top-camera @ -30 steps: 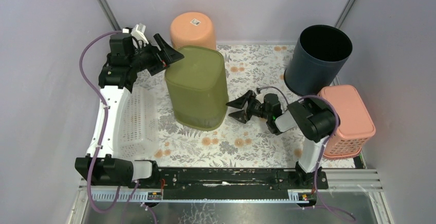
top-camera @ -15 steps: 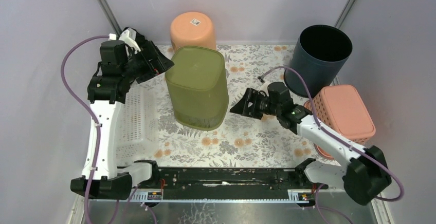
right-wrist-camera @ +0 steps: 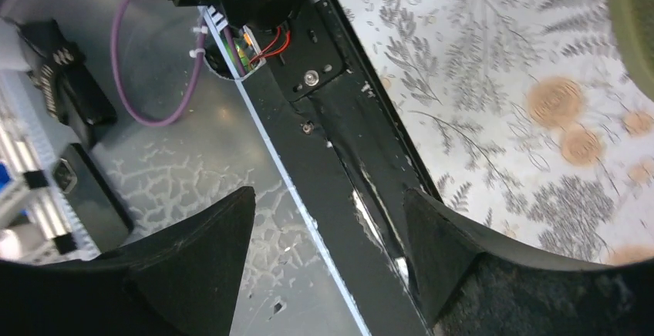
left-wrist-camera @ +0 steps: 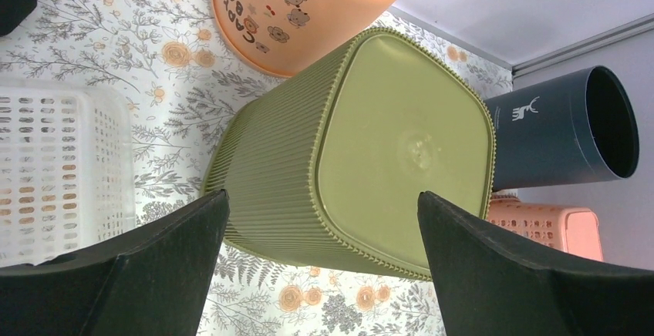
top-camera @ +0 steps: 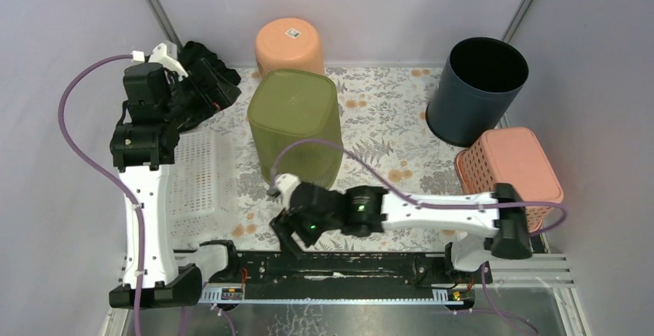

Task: Turn the large container upside down
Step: Turn the container upside down at the center of the board, then move the container to the center of the board.

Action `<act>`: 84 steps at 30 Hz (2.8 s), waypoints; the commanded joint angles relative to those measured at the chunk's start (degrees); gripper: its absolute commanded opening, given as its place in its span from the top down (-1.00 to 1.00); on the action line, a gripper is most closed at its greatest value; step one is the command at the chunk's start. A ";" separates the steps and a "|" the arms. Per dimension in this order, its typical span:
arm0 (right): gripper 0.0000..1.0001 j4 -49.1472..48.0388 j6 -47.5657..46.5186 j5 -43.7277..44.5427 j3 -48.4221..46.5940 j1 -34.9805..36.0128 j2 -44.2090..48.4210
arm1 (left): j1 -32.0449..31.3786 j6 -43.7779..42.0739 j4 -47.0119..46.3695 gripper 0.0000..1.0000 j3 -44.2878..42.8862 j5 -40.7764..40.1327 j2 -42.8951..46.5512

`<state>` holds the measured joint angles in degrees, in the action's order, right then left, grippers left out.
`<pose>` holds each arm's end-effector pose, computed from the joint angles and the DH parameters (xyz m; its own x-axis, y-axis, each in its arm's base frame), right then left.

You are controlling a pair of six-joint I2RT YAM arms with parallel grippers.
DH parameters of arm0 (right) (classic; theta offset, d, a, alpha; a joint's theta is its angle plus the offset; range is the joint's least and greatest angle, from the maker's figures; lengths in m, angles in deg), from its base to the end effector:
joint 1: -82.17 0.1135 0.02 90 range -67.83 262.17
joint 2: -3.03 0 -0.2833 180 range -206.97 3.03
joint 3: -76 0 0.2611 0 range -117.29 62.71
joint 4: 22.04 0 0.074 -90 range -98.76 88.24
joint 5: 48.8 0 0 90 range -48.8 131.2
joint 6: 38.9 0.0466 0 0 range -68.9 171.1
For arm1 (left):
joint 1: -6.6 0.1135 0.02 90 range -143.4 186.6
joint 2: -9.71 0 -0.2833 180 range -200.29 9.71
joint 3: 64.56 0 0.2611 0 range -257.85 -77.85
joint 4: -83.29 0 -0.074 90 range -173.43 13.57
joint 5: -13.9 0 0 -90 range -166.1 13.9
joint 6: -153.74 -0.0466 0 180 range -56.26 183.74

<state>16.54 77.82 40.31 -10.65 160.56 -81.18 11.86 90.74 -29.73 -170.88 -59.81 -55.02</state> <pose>0.0697 0.3427 0.3353 -0.5475 -0.4311 -0.7172 -0.8237 0.4285 0.3713 0.2020 0.0055 0.4921 -0.4550 -0.4795 -0.7503 -0.0474 0.8545 -0.5173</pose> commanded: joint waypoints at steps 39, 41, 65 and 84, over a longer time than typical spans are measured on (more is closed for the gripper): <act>-0.48 3.47 -4.84 1.52 -13.61 -32.54 -26.56 | 0.48 0.49 -1.59 -1.00 9.62 0.20 9.13; -0.48 2.40 -3.98 1.65 -11.21 -32.95 -25.73 | 0.52 0.51 -2.21 -1.00 10.80 0.76 9.35; -0.54 1.90 -0.99 0.43 -15.41 -45.40 -28.71 | 0.54 0.61 -4.85 -1.00 19.16 4.56 10.59; -0.56 5.86 -3.48 -5.69 -30.71 -53.90 -41.19 | 0.46 -0.22 -6.48 -1.00 23.09 6.53 10.60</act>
<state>20.59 76.86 36.62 -34.41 106.90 -121.63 11.92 91.44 -32.18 -147.87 -55.00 -44.76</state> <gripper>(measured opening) 0.776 0.998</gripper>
